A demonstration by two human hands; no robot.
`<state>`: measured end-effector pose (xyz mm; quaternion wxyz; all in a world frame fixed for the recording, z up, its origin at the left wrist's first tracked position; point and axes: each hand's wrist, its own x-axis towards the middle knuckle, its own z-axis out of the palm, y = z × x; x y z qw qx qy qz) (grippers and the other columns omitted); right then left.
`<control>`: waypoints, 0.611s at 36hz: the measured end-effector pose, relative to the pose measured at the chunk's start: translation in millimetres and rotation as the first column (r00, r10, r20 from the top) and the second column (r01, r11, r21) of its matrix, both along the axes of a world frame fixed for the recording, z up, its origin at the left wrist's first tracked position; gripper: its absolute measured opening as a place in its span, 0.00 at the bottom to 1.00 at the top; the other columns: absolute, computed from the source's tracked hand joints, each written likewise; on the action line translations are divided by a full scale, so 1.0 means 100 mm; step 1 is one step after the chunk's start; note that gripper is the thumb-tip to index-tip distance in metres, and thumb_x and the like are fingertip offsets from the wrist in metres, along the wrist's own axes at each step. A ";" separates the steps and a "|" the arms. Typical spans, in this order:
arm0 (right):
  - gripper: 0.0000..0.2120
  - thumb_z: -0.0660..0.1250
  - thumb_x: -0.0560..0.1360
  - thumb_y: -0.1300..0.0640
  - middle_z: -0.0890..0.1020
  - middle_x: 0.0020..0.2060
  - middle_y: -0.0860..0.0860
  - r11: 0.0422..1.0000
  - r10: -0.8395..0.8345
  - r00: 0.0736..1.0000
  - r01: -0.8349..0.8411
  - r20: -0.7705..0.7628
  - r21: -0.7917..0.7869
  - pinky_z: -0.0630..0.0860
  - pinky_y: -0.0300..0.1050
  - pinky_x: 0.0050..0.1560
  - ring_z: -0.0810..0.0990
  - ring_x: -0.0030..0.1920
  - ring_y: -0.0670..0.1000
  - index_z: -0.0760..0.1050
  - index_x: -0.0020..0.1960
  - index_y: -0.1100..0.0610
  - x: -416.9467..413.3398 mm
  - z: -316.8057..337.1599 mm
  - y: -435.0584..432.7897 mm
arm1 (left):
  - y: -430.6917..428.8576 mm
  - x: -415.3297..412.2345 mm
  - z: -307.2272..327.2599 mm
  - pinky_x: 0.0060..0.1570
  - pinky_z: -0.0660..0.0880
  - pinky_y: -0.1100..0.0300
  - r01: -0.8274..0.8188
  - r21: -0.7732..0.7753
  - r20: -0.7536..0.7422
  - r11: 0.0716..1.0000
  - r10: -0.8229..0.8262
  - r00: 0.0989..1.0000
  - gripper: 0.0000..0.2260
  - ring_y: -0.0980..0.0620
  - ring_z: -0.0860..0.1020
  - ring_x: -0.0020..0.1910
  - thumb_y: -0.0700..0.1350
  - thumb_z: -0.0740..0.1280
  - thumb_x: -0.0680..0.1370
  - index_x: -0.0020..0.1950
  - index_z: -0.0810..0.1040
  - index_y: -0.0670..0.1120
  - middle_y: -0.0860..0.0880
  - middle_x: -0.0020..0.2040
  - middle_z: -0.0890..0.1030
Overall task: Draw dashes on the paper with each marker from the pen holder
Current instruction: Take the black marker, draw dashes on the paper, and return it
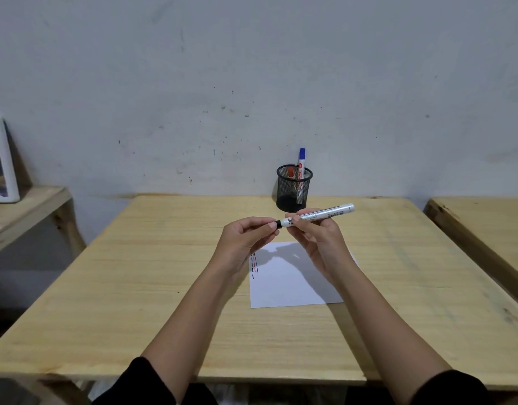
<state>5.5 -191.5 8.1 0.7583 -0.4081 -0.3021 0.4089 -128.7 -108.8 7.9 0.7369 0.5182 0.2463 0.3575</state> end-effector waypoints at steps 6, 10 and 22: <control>0.05 0.68 0.71 0.66 0.81 0.39 0.54 0.997 -0.035 0.999 0.036 -0.016 0.073 0.78 0.37 0.49 0.83 0.46 0.49 0.75 0.43 0.59 -0.08 -0.09 0.05 | -0.03 -0.01 -0.02 0.49 0.79 0.65 -0.035 0.045 0.052 0.998 0.032 0.998 0.05 0.52 0.84 0.43 0.35 0.71 0.72 0.46 0.83 0.41 0.46 0.41 0.86; 0.06 0.66 0.73 0.69 0.85 0.37 0.50 0.995 -0.048 0.999 0.047 0.003 0.093 0.78 0.38 0.50 0.83 0.47 0.49 0.74 0.43 0.60 -0.12 -0.12 0.05 | -0.03 -0.03 -0.05 0.47 0.79 0.66 -0.060 0.063 0.079 0.996 0.055 0.995 0.07 0.52 0.84 0.43 0.36 0.71 0.71 0.48 0.83 0.41 0.46 0.42 0.86; 0.04 0.65 0.74 0.65 0.85 0.44 0.53 0.990 -0.042 0.991 0.058 -0.125 0.125 0.79 0.37 0.51 0.82 0.48 0.48 0.78 0.47 0.61 -0.07 -0.02 0.05 | 0.05 -0.09 -0.04 0.45 0.79 0.67 -0.135 -0.065 0.171 0.989 0.144 0.975 0.09 0.54 0.84 0.41 0.36 0.71 0.69 0.49 0.82 0.41 0.47 0.41 0.85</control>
